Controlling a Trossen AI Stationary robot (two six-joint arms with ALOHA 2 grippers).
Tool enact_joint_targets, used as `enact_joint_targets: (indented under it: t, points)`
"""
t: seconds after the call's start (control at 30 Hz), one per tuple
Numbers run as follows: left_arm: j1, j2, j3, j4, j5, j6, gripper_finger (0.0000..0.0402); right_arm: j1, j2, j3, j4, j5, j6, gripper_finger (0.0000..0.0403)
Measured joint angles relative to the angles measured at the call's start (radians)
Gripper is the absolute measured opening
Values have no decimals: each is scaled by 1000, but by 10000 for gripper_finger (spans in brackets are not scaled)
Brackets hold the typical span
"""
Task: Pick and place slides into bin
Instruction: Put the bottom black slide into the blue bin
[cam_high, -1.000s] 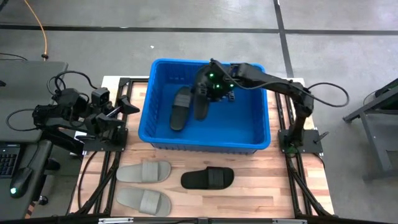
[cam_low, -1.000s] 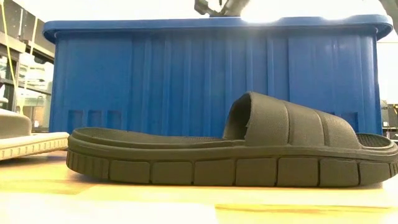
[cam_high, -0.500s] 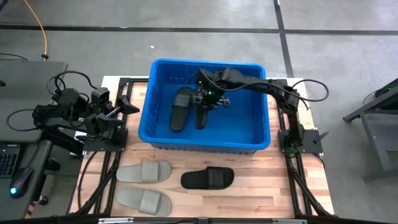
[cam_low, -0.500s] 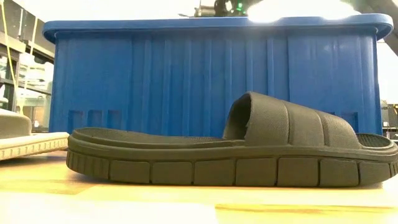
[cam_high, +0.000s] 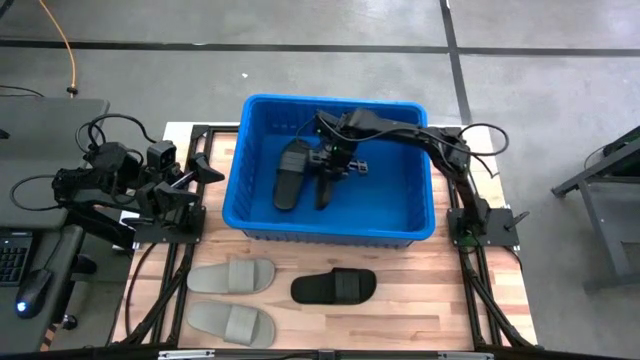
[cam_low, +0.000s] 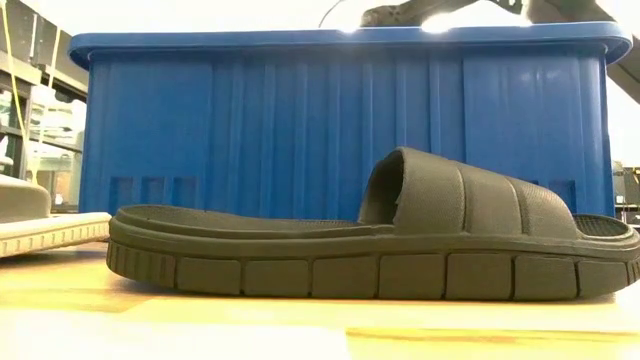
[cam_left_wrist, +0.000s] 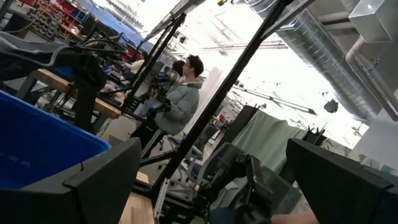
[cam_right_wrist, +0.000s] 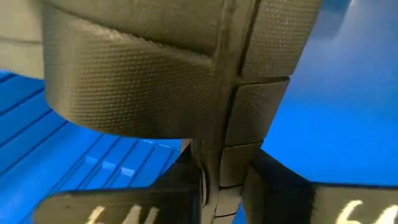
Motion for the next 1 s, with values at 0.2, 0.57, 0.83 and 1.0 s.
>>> enact_joint_targets:
  t: [0.2,0.57,0.83,1.0]
  points:
    - [0,0,0,0,0,0,392,-9,12,0,53,-79,36,36]
    - [0,0,0,0,0,1,392,-46,27,1,94,-114,70,36]
    - [0,0,0,0,4,0,392,-36,90,1,82,-156,55,36]
    - [0,0,0,0,4,0,392,-29,112,3,83,-159,42,36]
